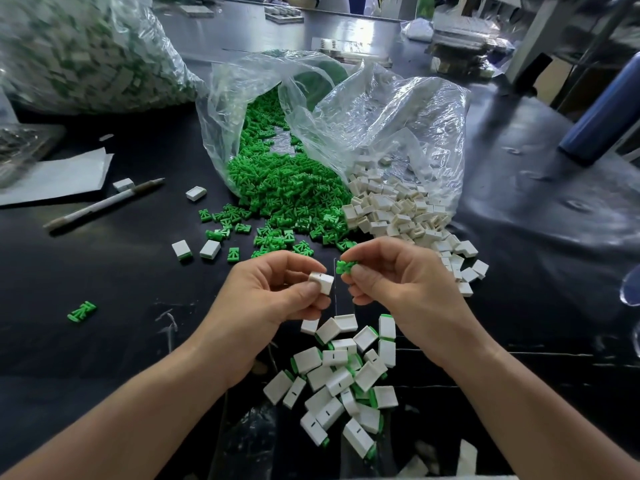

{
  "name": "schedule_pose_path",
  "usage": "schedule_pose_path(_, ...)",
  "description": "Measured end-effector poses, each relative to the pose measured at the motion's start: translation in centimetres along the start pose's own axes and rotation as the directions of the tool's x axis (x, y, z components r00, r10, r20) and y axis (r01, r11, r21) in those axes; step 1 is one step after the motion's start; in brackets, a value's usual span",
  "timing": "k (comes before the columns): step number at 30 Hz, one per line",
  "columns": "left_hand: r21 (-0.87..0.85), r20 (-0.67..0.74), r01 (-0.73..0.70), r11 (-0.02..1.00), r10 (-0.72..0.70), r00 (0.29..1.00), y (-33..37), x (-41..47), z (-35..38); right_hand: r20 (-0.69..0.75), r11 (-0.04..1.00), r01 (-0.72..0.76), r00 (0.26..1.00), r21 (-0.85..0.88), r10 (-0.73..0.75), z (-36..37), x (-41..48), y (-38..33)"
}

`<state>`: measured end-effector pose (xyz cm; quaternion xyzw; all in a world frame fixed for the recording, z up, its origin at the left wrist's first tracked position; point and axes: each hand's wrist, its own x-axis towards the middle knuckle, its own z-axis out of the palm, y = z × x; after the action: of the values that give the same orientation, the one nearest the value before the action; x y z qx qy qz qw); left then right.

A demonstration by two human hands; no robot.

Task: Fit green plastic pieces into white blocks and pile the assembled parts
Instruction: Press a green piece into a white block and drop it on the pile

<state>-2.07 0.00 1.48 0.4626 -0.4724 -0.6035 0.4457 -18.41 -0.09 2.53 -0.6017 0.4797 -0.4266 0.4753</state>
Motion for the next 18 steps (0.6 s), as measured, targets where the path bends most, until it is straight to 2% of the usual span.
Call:
schedule_pose_path(5,-0.046,0.014,0.018,0.999,-0.018,1.000,0.12,-0.12,0.06,0.003,0.996,0.055,0.999,-0.072,-0.055,-0.02,-0.04,0.19)
schedule_pose_path(18,0.035,0.035,-0.009,0.999,0.008,0.999,0.16,-0.35,0.22,-0.008,0.975,0.082,0.996,-0.208,-0.085,0.23,-0.14,0.24)
